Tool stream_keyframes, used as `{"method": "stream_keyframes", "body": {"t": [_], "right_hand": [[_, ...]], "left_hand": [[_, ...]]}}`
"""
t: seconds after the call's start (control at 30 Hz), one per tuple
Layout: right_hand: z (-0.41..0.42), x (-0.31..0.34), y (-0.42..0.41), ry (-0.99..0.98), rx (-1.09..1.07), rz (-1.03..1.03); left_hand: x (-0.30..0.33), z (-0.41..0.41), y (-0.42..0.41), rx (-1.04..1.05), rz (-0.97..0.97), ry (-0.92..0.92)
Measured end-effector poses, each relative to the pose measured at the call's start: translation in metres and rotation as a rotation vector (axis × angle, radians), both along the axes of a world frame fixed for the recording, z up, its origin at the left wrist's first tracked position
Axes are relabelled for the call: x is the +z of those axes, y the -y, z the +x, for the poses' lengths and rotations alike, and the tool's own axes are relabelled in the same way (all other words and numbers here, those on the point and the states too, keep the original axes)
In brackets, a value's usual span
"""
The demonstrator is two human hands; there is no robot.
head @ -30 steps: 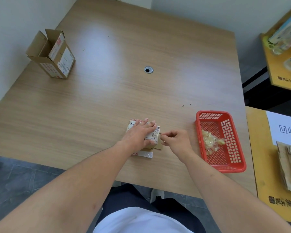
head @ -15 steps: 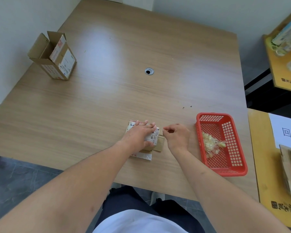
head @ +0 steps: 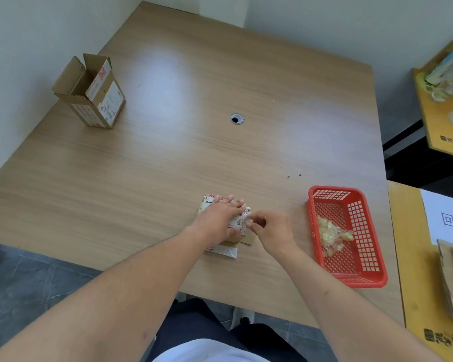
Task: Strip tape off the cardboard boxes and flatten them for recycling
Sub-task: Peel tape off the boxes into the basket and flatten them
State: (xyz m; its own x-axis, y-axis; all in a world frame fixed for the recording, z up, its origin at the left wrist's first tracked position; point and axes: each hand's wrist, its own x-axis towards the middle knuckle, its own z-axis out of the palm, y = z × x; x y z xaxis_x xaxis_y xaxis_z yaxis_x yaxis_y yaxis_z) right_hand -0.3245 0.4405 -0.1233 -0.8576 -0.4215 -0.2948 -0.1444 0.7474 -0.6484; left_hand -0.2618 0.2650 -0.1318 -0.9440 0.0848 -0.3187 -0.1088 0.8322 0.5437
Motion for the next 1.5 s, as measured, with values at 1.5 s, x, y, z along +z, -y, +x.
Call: {"method": "stream_keyframes", "body": {"t": [1.5], "right_hand": [[-0.030,-0.014,0.018,-0.068,-0.104,-0.136]], "left_hand": [[-0.014,0.003,0.010,-0.084,-0.025,-0.049]]}}
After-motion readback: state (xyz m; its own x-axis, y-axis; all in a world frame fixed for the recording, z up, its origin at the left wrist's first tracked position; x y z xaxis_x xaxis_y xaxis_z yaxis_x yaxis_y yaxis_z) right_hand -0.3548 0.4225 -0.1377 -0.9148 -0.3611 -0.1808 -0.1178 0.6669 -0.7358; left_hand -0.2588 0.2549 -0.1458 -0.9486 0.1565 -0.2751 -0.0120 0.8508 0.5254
